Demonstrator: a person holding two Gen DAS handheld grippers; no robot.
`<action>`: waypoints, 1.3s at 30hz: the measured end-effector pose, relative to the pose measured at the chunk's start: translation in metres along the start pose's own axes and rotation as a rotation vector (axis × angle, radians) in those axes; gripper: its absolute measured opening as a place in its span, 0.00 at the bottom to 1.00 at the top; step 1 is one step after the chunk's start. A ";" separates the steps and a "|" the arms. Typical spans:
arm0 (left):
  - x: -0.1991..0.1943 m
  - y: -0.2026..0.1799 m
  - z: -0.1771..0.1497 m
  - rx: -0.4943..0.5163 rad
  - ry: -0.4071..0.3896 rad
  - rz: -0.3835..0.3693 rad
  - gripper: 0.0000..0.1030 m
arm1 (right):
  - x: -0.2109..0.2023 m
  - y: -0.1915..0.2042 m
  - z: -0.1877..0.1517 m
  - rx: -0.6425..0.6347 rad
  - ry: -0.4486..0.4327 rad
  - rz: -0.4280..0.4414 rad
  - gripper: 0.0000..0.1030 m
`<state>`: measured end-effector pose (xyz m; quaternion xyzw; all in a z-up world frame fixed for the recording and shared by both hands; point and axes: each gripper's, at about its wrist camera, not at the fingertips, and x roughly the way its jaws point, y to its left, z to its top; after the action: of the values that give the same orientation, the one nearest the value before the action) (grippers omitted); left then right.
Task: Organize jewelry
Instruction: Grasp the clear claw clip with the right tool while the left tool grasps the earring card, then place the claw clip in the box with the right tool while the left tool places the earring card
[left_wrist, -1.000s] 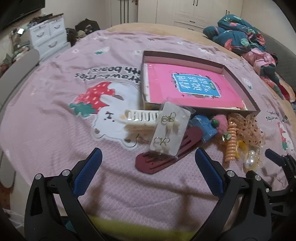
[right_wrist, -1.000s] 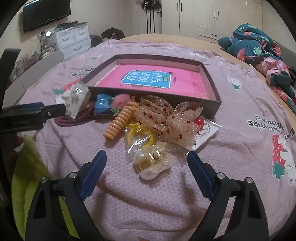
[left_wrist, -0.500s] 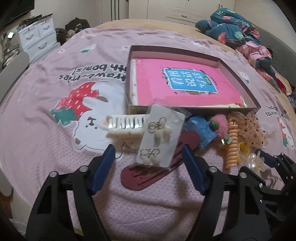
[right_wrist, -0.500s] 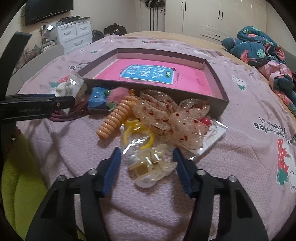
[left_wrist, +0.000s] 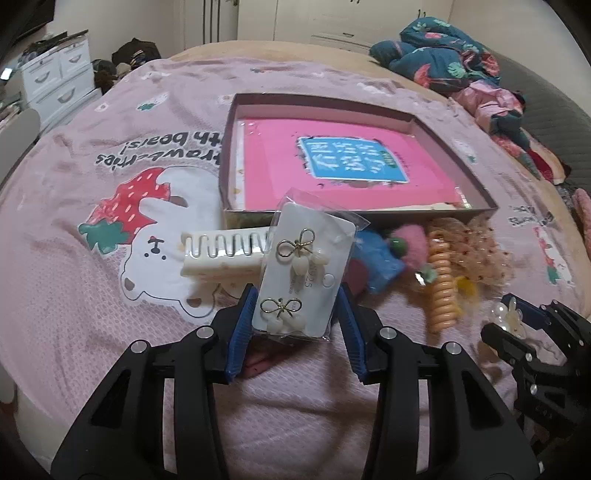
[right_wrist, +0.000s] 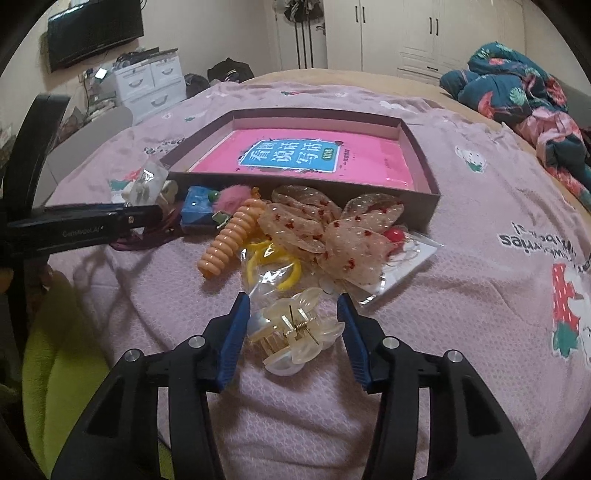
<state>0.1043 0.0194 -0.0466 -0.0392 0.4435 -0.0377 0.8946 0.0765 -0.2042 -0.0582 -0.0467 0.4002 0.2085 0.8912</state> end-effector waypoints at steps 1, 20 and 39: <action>-0.003 -0.002 0.000 0.003 -0.004 -0.008 0.34 | -0.002 -0.001 0.000 0.004 -0.003 -0.001 0.46; -0.008 -0.018 0.046 -0.029 -0.047 -0.070 0.34 | -0.029 -0.054 0.037 0.100 -0.090 -0.081 0.46; 0.041 0.021 0.105 -0.124 0.038 -0.066 0.35 | 0.020 -0.078 0.103 0.086 -0.125 -0.089 0.46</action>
<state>0.2129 0.0396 -0.0179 -0.1082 0.4605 -0.0404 0.8801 0.1912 -0.2423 -0.0100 -0.0133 0.3500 0.1539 0.9239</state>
